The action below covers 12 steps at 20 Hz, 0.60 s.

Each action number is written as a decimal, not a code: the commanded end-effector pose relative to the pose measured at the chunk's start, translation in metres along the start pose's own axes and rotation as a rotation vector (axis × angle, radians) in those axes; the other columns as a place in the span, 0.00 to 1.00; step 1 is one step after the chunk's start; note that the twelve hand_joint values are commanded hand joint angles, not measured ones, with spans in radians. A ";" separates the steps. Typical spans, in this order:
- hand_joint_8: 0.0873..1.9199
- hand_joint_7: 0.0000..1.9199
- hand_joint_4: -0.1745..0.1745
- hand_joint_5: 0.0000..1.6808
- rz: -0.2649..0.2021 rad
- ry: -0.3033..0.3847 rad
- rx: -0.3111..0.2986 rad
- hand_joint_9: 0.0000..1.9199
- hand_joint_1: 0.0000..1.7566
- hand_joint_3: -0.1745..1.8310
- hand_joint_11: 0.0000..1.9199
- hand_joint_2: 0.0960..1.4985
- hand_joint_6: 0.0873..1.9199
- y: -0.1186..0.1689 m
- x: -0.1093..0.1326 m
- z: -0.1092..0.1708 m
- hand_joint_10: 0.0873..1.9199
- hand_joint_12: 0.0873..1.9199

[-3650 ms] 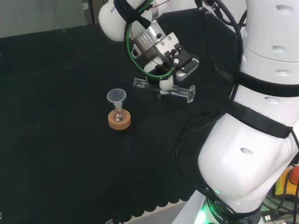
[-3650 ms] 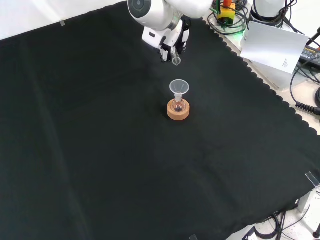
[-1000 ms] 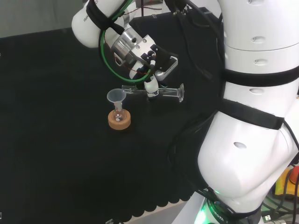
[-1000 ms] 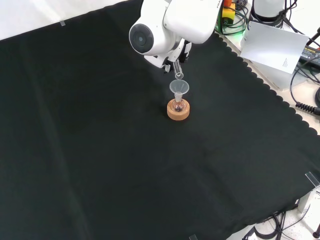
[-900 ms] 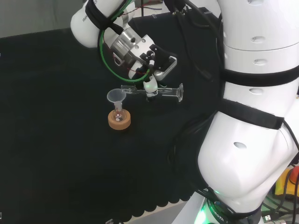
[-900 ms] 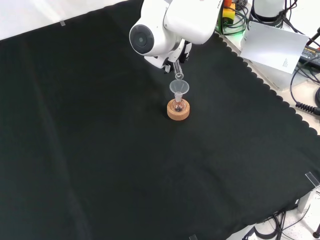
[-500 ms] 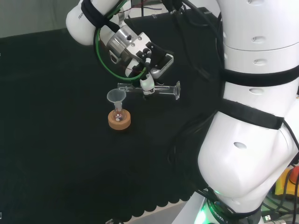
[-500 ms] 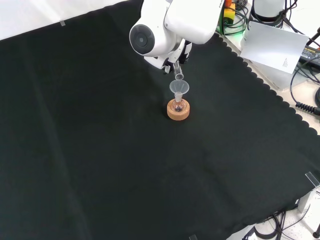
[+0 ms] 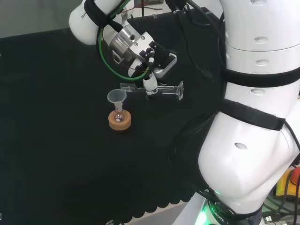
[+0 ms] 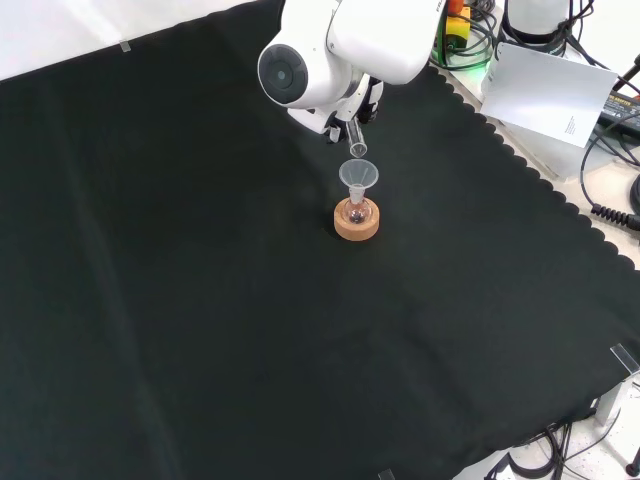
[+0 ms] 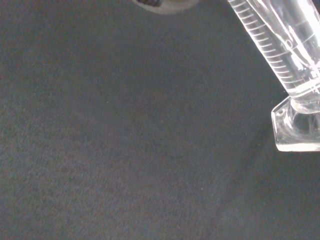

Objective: Pour the water from the graduated cylinder into the round-bottom flask.

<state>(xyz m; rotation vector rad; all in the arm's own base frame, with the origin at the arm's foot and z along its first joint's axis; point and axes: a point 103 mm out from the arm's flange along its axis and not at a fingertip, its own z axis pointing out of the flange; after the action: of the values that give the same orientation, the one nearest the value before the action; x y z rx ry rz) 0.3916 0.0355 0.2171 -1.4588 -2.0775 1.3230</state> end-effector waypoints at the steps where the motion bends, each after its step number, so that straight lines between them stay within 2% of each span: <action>1: 0.15 0.63 0.01 0.56 0.006 -0.001 0.011 0.74 0.65 0.09 0.64 0.75 0.54 0.000 0.000 0.000 0.00 0.37; 12: 0.15 0.63 0.00 0.56 0.012 -0.019 0.047 0.75 0.65 0.09 0.64 0.75 0.54 0.004 0.010 -0.006 0.00 0.37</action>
<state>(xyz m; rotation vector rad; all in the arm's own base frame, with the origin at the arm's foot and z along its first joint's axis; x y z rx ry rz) 0.3928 0.0399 0.2163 -1.4521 -2.0507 1.3596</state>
